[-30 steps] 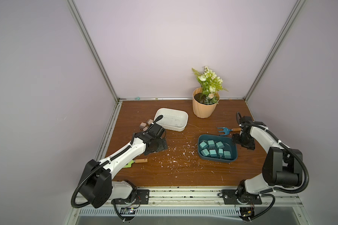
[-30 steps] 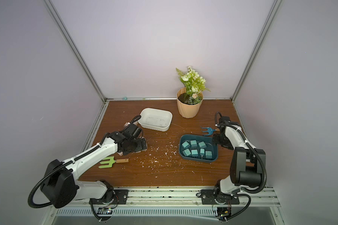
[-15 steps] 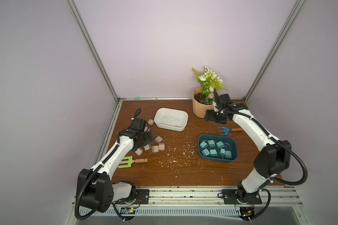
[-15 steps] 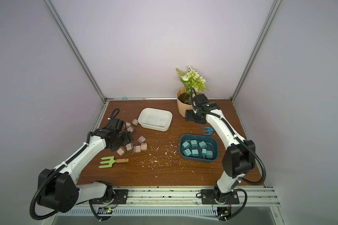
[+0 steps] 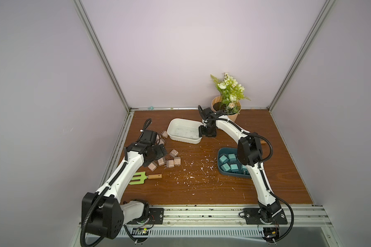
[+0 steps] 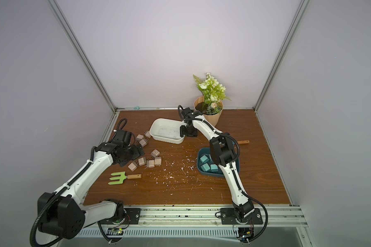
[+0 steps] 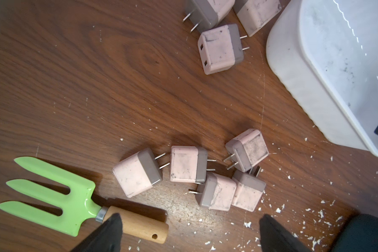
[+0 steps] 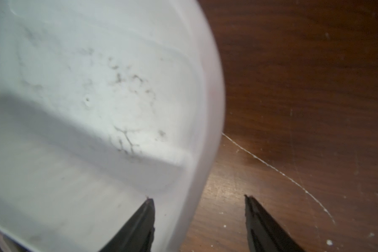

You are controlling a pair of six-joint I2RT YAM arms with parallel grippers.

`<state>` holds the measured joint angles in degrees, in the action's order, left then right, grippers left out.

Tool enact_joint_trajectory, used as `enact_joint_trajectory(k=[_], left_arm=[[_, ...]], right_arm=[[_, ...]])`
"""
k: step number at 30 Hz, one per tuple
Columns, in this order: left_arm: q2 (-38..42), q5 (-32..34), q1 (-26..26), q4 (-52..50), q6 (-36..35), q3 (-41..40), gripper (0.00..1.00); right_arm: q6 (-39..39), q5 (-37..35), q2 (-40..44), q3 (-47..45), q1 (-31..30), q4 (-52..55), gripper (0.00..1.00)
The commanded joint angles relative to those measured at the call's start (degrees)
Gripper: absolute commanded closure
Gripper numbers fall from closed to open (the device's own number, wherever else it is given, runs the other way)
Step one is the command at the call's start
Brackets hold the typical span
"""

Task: Place the plugs by color into the storage box
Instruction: Move the storage box to the center of the board.

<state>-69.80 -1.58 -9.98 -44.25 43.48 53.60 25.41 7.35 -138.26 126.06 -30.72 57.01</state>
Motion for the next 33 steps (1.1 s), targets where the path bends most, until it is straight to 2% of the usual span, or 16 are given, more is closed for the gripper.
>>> enact_joint_trajectory(k=[1,7,18,23,33], left_arm=[[0.3,-0.06,0.84,-1.85,0.29,-0.61,0.01],[-2.24,-0.88,0.84,-1.79,-0.98,0.91,0.01],[-3.68,-3.07,0.84,-0.8,-2.76,1.49,0.01],[-4.93,-3.32,0.14,-0.49,-6.17,2.61,0.01],[-11.22,-2.85,-3.07,-0.36,-7.13,7.24,0.01]], right_arm=[[-1.71,-3.18,6.35,-5.14,0.13,1.77,0.38],[-2.72,-3.52,13.1,-15.6,0.05,-0.74,0.48],[-5.99,-5.55,26.77,-34.64,-1.61,-2.53,0.49],[-8.59,-5.16,32.69,-44.02,-2.61,-5.62,0.5],[-13.42,-6.75,41.52,-53.55,-4.26,-5.11,0.53]])
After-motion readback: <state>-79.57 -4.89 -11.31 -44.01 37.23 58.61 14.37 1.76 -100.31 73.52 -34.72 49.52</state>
